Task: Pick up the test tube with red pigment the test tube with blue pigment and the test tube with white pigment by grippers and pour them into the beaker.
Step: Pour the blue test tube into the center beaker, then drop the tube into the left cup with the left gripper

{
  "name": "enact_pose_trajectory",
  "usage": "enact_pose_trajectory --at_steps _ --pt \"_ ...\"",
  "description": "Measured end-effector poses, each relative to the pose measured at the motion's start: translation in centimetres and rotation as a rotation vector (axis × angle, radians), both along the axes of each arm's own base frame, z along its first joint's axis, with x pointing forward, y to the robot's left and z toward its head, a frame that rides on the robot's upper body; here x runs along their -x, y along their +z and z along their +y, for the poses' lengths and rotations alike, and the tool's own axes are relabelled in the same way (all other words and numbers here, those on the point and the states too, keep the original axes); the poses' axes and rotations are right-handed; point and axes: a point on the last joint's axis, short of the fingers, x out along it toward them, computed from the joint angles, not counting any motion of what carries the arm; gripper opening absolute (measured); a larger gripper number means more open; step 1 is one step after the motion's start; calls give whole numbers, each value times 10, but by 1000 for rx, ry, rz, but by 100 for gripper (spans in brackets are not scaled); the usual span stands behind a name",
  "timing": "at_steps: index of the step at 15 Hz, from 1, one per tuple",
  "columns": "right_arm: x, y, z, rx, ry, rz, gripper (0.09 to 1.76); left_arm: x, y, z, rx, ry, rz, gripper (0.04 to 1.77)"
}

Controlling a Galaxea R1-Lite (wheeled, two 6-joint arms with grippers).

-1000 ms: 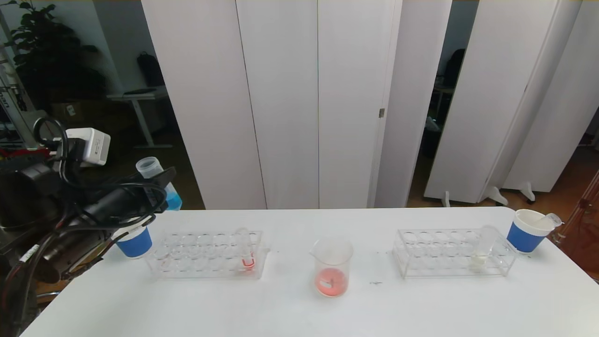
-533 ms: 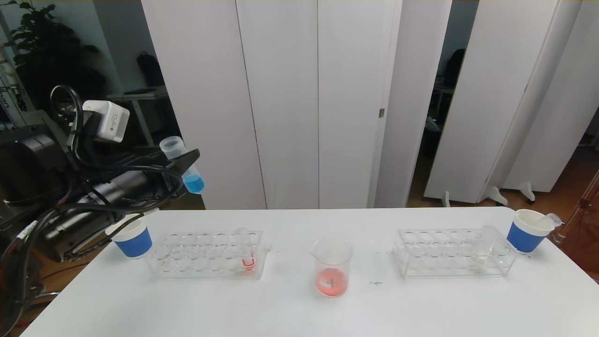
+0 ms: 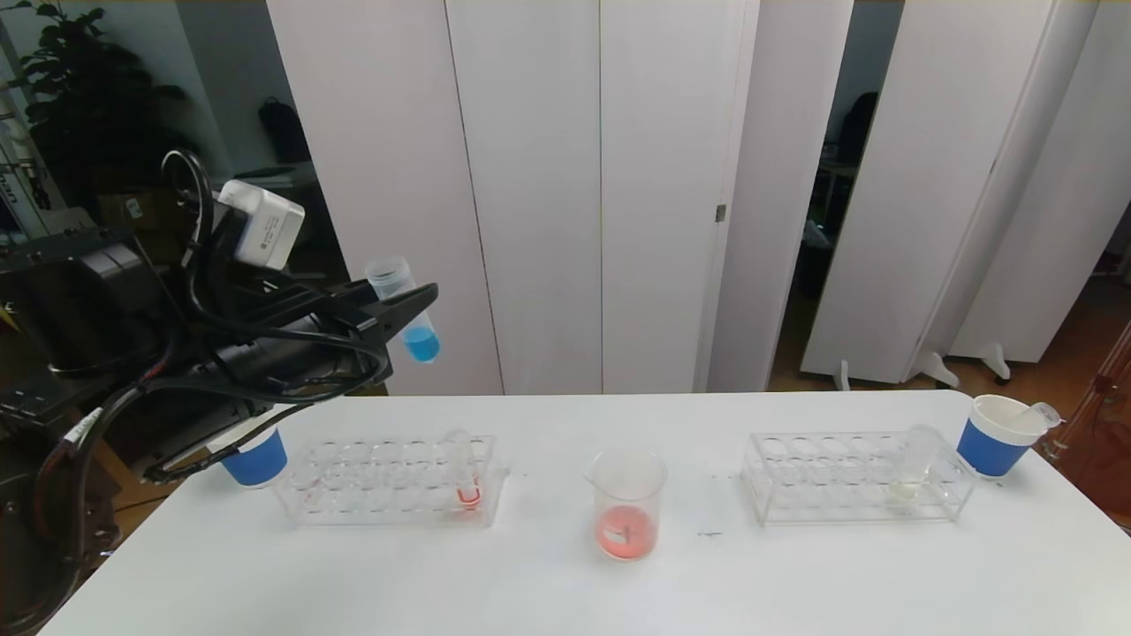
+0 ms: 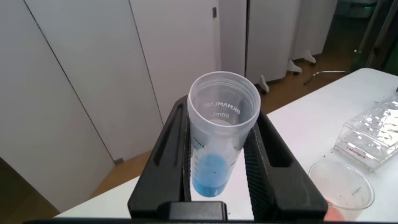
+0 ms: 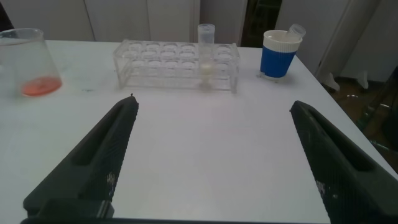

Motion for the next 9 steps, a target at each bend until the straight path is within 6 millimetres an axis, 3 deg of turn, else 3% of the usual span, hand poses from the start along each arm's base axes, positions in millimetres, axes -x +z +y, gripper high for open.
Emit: enact_pose_trajectory --at_steps 9 --pt "0 0 0 0 0 0 175 -9 -21 -69 -98 -208 -98 57"
